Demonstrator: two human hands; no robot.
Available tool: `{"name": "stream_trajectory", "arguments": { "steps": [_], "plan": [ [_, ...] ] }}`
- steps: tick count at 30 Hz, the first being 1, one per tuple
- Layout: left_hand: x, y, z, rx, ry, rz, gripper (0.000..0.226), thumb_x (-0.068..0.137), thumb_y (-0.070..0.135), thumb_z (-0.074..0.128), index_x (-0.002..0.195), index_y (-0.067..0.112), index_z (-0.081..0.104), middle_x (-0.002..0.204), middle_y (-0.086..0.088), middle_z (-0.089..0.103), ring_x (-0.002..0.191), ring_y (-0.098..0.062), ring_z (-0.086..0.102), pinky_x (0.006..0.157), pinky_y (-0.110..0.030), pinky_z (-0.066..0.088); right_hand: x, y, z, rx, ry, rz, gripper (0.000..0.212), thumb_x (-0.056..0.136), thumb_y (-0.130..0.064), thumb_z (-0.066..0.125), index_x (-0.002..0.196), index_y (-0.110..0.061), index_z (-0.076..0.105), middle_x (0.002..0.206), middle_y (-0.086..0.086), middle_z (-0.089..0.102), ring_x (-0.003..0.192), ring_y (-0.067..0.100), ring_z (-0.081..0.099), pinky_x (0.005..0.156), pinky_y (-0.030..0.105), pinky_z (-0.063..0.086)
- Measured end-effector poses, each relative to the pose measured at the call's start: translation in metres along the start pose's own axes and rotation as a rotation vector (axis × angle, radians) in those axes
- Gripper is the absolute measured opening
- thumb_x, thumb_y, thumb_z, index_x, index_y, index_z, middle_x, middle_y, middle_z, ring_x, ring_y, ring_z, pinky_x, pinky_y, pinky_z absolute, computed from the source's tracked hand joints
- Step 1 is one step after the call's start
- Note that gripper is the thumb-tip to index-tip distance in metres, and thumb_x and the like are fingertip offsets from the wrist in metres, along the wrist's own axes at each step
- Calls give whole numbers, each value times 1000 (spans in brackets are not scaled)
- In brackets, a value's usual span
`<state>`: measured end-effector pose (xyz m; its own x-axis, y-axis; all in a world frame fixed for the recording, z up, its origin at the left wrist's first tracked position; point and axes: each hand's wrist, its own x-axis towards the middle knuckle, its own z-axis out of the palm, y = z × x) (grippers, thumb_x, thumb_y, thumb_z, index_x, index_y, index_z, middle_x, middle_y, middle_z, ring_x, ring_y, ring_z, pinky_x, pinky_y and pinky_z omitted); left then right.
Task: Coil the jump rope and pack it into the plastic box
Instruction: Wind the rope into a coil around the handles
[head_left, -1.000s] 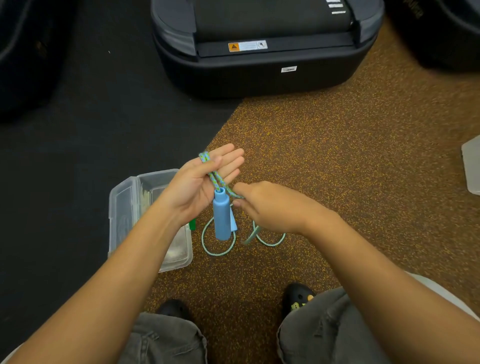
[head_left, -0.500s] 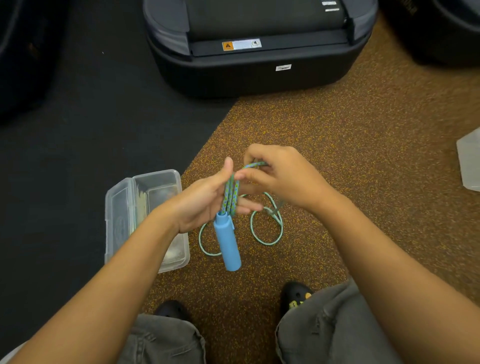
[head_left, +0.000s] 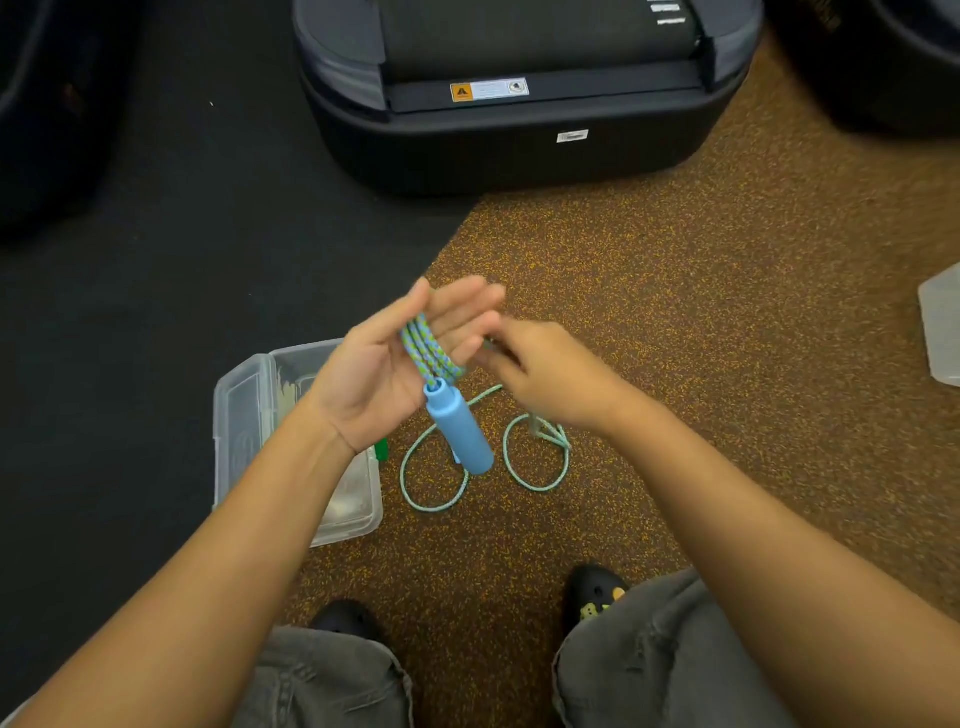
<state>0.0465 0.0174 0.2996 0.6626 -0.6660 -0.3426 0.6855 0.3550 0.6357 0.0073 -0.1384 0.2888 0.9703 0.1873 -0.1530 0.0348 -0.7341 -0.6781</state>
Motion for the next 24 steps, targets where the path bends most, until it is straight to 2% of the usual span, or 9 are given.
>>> {"name": "stream_trajectory", "arguments": {
  "steps": [2, 4, 8, 11, 14, 16, 19, 22, 24],
  "plan": [
    [1, 2, -4, -51, 47, 51, 40, 87, 30, 40, 100, 11, 72, 109, -5, 71, 102, -15, 67, 83, -23, 55, -1, -2, 10, -65, -122, -23, 17, 93, -19, 48, 105, -6, 51, 103, 19, 64, 92, 32, 59, 77, 37, 42],
    [4, 3, -9, -65, 115, 98, 40, 93, 28, 35, 110, 8, 66, 113, -6, 69, 106, -16, 65, 88, -25, 53, -3, -5, 16, -143, -209, -43, 15, 94, -19, 45, 101, -6, 47, 105, 22, 61, 97, 37, 57, 80, 45, 45],
    [11, 0, -17, 101, 319, 136, 41, 99, 26, 29, 131, 6, 44, 125, -11, 57, 111, -19, 59, 94, -27, 49, -9, -13, 17, -252, -232, -132, 16, 96, -22, 41, 102, -8, 48, 109, 15, 61, 101, 34, 56, 82, 44, 45],
    [13, -8, -15, 324, 373, 110, 42, 99, 22, 32, 137, 5, 37, 137, -16, 49, 120, -22, 51, 101, -30, 43, -12, -18, 14, -232, -181, -223, 18, 94, -24, 44, 99, -10, 53, 103, 10, 63, 97, 30, 58, 79, 39, 45],
    [13, -17, -13, 493, 320, 52, 42, 98, 24, 33, 138, 10, 37, 130, -9, 55, 113, -15, 56, 91, -21, 48, -11, -18, 7, -175, -113, -262, 19, 92, -28, 51, 94, -12, 59, 83, 0, 57, 75, 16, 54, 73, 35, 45],
    [11, -20, -14, 630, 261, -5, 42, 97, 32, 36, 134, 14, 45, 118, 1, 62, 105, -7, 60, 89, -19, 49, -9, -15, -1, -118, -53, -246, 18, 90, -29, 55, 94, -13, 62, 75, -12, 45, 62, 1, 41, 68, 27, 38],
    [8, -23, -9, 644, 130, -80, 54, 91, 53, 34, 115, 14, 61, 108, -8, 69, 99, -14, 65, 96, -33, 49, -6, -9, -14, -57, 36, -206, 18, 85, -31, 62, 88, -14, 62, 66, -17, 41, 59, 1, 37, 61, 23, 31],
    [1, -21, 6, 617, -53, -207, 63, 88, 55, 11, 111, 22, 60, 103, -12, 70, 85, -18, 69, 83, -25, 54, -7, -4, -23, 10, 95, -162, 25, 76, -35, 70, 80, -14, 57, 63, -13, 43, 57, 0, 38, 57, 18, 31],
    [-2, -19, 8, 638, -142, -272, 72, 83, 60, 8, 111, 19, 60, 89, -11, 73, 67, -15, 68, 71, -21, 53, -7, -2, -27, 43, 116, -129, 29, 72, -37, 73, 78, -17, 53, 59, -13, 40, 53, 5, 35, 54, 17, 30]
  ]
}}
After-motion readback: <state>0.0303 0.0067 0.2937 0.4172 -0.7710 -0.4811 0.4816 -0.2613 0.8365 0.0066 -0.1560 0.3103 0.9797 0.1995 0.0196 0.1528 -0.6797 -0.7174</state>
